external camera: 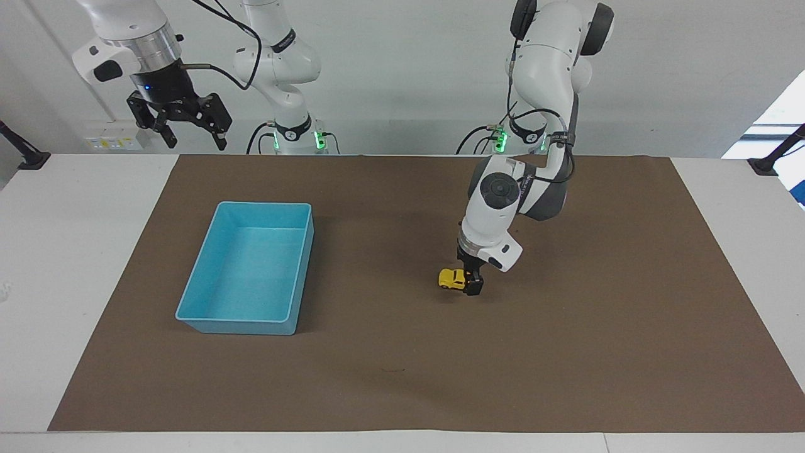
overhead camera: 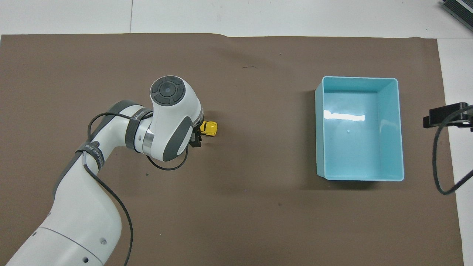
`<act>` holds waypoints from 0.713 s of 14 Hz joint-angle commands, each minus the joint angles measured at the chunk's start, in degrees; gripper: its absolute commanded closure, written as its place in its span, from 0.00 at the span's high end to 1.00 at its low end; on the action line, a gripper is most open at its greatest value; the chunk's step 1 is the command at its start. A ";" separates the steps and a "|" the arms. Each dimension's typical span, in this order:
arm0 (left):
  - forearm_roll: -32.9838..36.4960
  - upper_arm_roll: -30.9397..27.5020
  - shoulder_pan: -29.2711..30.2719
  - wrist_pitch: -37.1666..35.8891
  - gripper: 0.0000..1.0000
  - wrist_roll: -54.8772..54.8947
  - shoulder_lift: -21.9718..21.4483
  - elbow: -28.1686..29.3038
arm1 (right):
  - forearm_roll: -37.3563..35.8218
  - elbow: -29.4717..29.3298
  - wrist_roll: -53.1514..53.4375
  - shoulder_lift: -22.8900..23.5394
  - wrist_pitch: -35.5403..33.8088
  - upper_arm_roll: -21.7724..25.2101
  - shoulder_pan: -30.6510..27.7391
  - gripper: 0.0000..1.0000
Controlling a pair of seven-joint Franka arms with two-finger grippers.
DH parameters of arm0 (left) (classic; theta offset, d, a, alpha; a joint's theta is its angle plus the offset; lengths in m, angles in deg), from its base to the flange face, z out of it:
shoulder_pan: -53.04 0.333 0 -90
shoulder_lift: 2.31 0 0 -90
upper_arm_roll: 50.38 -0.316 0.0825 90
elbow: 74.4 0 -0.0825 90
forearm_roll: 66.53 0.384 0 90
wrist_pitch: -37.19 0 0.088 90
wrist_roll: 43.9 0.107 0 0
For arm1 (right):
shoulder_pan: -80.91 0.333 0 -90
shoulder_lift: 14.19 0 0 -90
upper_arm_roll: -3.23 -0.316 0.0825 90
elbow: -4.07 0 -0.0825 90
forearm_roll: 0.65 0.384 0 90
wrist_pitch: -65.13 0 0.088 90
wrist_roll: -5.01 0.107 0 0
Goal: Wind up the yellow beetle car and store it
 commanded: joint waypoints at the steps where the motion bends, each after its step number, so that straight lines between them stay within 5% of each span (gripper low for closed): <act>1: 0.90 -0.79 -0.85 1.85 1.00 -1.16 -0.45 1.08 | 0.85 0.30 0.21 -0.58 -0.15 -0.13 -0.61 1.00; 4: 0.99 -0.79 -0.94 2.12 1.00 -1.16 0.08 1.08 | 0.85 0.30 0.21 -0.58 -0.15 -0.13 -0.61 1.00; 5: 0.99 -0.79 -0.94 2.12 0.93 -1.16 0.08 1.08 | 0.85 0.30 0.21 -0.58 -0.15 -0.13 -0.61 1.00; 8: 0.99 -0.79 -1.03 2.12 0.57 -1.25 0.08 1.08 | 0.85 0.30 0.21 -0.58 -0.15 -0.13 -0.61 1.00; 10: 0.99 -0.79 -1.03 2.03 0.18 -1.25 0.08 1.08 | 0.85 0.30 0.21 -0.58 -0.15 -0.13 -0.61 1.00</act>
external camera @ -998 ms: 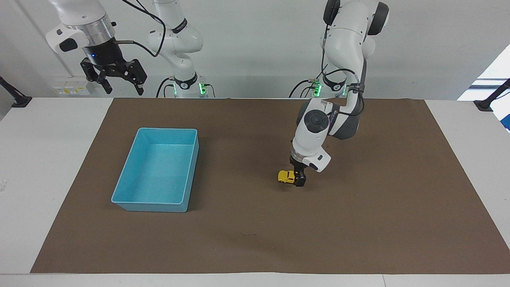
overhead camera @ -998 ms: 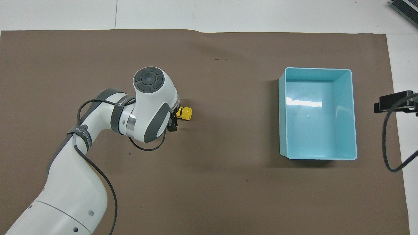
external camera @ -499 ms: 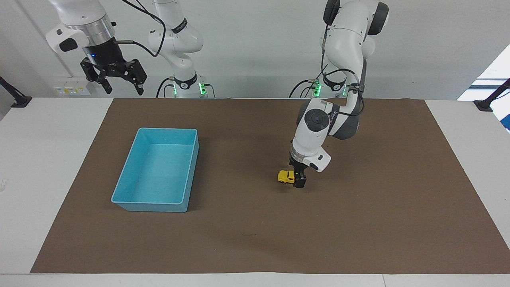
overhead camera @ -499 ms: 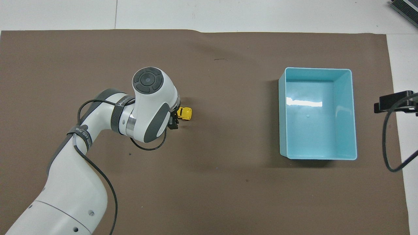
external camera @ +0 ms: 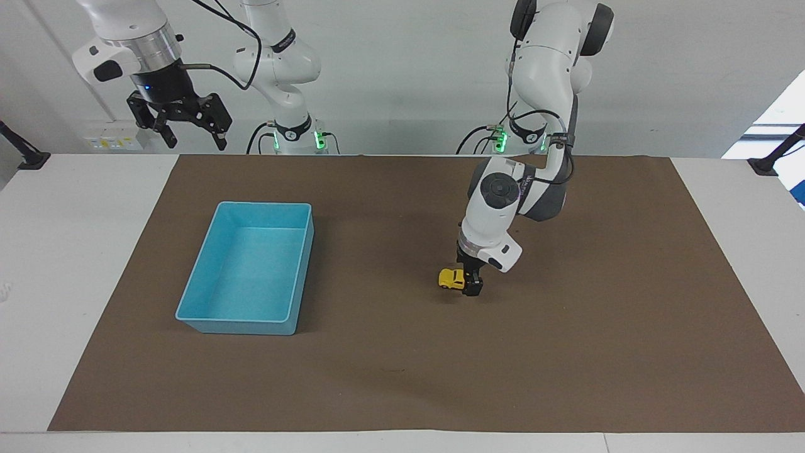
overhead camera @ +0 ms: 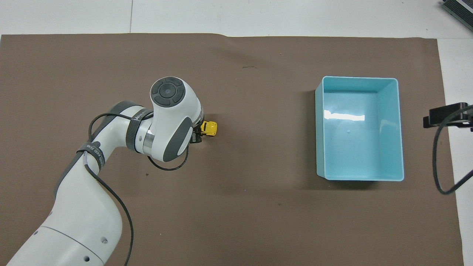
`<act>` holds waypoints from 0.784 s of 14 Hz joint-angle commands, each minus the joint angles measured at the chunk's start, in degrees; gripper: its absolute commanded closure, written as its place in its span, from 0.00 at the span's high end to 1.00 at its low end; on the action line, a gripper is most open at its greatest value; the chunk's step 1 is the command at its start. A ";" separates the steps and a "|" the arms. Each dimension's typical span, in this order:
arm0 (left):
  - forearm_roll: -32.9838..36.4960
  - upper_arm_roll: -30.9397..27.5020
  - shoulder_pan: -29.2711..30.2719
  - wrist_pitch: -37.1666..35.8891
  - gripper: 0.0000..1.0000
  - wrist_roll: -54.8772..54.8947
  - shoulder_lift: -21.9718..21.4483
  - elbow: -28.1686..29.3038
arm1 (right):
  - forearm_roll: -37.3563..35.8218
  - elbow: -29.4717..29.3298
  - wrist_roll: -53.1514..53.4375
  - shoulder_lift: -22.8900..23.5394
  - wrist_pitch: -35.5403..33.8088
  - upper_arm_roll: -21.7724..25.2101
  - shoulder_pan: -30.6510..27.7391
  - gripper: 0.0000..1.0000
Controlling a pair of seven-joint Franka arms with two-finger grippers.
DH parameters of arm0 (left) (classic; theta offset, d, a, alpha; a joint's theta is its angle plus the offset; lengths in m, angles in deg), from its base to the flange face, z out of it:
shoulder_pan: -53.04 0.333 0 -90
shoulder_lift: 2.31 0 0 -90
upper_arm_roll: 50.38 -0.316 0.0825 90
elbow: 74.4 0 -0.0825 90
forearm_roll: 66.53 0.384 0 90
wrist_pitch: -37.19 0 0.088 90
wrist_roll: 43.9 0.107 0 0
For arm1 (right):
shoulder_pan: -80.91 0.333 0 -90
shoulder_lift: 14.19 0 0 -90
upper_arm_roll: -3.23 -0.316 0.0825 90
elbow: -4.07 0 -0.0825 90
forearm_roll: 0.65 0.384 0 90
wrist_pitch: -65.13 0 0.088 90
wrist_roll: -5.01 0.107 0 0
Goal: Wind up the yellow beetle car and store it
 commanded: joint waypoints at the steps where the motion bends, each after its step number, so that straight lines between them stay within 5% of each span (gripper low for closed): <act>1: 0.94 -0.81 -1.03 1.10 0.09 -1.32 -0.09 0.76 | 0.85 0.30 0.21 -0.58 -0.15 -0.14 -0.61 1.00; 3: 0.94 -0.81 -0.94 0.83 0.01 -3.07 -0.09 0.76 | 0.85 0.30 0.21 -0.58 -0.06 -0.05 -0.61 1.00; 11: 0.94 -0.81 -0.50 1.19 0.00 -5.01 -0.09 1.02 | 0.76 0.30 0.21 -0.58 -0.15 -0.05 -0.61 1.00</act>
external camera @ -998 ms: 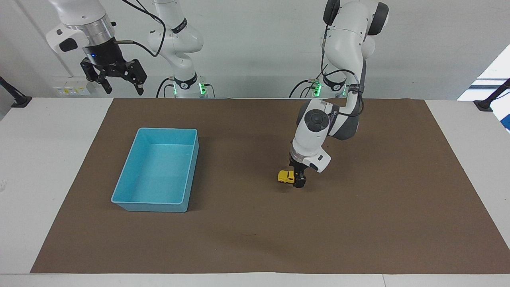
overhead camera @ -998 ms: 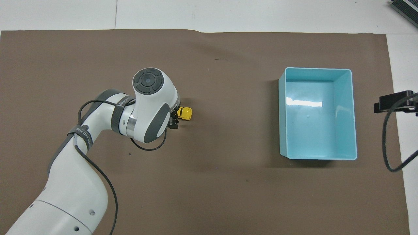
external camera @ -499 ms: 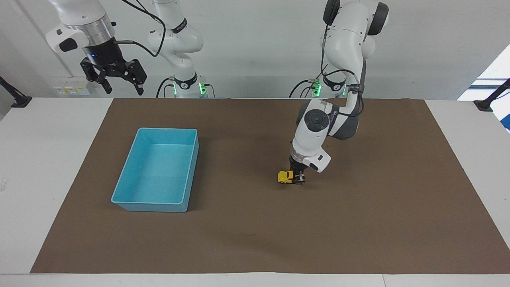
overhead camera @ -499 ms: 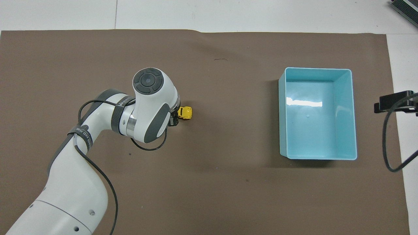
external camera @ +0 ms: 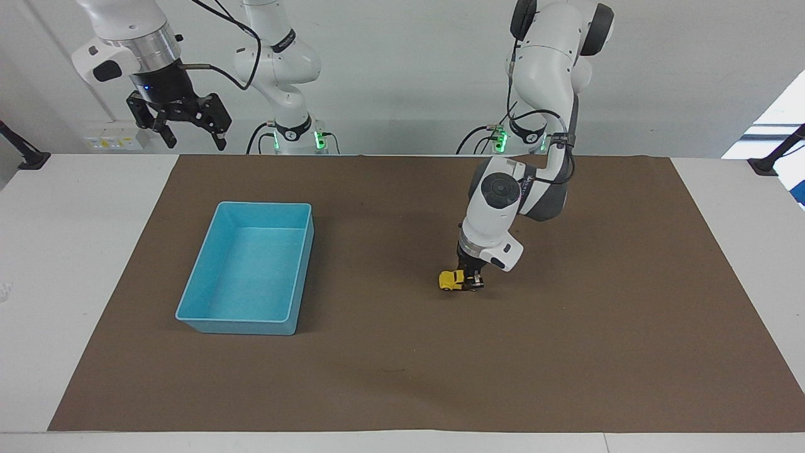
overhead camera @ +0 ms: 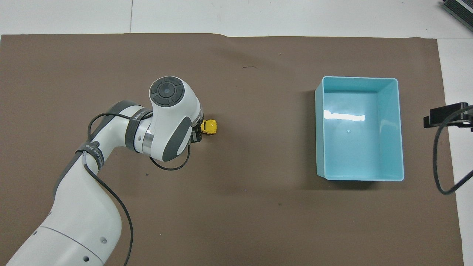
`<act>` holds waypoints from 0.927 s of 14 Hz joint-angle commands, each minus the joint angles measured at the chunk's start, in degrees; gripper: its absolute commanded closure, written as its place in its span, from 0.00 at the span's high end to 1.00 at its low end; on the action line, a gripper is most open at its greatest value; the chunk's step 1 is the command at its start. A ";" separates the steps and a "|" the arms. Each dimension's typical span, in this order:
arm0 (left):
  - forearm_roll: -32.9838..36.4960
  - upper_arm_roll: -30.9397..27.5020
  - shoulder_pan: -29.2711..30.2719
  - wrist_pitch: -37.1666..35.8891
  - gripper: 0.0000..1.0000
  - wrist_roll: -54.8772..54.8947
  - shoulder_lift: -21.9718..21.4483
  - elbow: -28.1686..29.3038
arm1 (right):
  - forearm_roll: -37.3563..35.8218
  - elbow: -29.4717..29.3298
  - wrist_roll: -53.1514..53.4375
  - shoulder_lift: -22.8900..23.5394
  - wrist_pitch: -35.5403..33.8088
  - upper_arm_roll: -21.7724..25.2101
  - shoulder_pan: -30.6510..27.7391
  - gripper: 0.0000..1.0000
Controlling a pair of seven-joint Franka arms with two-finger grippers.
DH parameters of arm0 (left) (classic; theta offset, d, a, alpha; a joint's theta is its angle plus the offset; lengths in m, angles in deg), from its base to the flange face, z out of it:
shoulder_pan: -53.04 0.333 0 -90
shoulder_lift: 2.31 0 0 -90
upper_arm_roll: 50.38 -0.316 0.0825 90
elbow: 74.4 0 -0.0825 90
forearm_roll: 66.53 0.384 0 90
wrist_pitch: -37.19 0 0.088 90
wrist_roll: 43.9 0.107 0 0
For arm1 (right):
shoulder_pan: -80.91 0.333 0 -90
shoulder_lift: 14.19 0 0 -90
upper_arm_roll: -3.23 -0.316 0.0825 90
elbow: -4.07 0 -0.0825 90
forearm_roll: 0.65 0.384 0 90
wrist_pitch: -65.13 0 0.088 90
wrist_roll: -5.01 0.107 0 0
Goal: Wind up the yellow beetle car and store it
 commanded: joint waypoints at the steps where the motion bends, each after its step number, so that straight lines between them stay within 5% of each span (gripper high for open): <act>1: 0.93 -0.61 -0.42 1.13 0.00 -1.56 -0.03 1.06 | 0.85 0.30 0.21 -0.58 -0.15 -0.11 -0.60 1.00; 13: 1.10 -0.79 4.33 1.04 0.00 1.25 -0.12 3.08 | 0.76 0.30 0.21 -0.58 -0.15 -0.11 -0.60 1.00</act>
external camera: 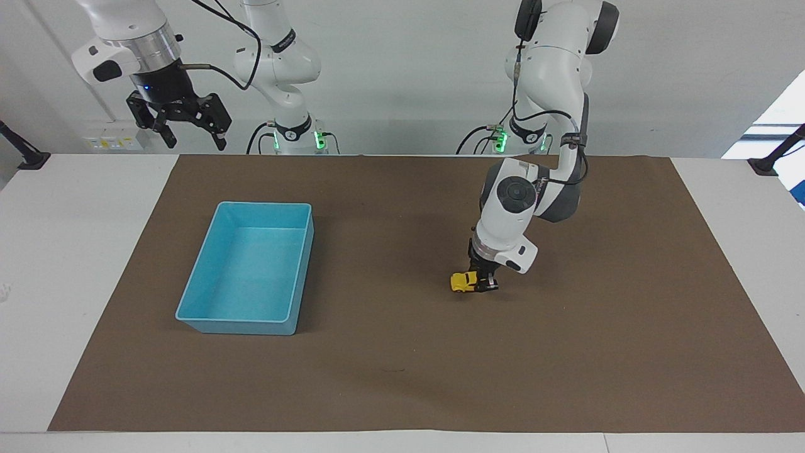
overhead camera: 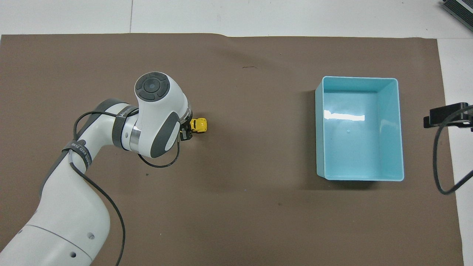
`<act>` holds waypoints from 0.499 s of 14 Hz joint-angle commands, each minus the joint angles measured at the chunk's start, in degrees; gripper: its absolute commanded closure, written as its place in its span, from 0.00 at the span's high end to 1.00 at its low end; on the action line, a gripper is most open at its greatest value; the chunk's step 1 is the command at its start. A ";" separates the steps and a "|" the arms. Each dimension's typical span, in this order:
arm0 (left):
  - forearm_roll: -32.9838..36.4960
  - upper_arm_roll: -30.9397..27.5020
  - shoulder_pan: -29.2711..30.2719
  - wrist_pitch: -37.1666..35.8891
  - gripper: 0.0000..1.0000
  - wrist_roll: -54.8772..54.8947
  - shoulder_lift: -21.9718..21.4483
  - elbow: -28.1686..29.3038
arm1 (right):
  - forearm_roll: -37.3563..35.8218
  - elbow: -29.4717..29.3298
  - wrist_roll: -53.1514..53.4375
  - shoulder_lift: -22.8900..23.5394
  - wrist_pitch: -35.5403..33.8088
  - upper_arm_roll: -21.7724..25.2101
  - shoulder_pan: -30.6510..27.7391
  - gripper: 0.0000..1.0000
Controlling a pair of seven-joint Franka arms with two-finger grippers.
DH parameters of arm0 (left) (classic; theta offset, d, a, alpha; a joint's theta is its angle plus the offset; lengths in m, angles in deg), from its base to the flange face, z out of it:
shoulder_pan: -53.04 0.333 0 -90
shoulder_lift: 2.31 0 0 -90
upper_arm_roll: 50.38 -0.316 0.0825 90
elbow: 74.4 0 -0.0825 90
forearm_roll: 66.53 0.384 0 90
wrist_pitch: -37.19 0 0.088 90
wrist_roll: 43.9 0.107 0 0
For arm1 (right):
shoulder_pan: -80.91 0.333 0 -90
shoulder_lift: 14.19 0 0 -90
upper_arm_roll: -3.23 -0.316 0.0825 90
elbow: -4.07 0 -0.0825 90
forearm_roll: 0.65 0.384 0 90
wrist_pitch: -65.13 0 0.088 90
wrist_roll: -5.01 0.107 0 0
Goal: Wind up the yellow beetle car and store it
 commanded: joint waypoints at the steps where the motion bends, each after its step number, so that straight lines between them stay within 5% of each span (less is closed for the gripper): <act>1: 1.11 -0.51 1.89 2.17 0.00 1.00 0.70 2.17 | 0.85 0.30 0.21 -0.58 -0.15 -0.11 -0.60 1.00; 7: 1.11 -0.68 5.31 1.82 0.00 6.18 0.61 3.23 | 0.85 0.30 0.21 -0.58 -0.15 -0.11 -0.60 1.00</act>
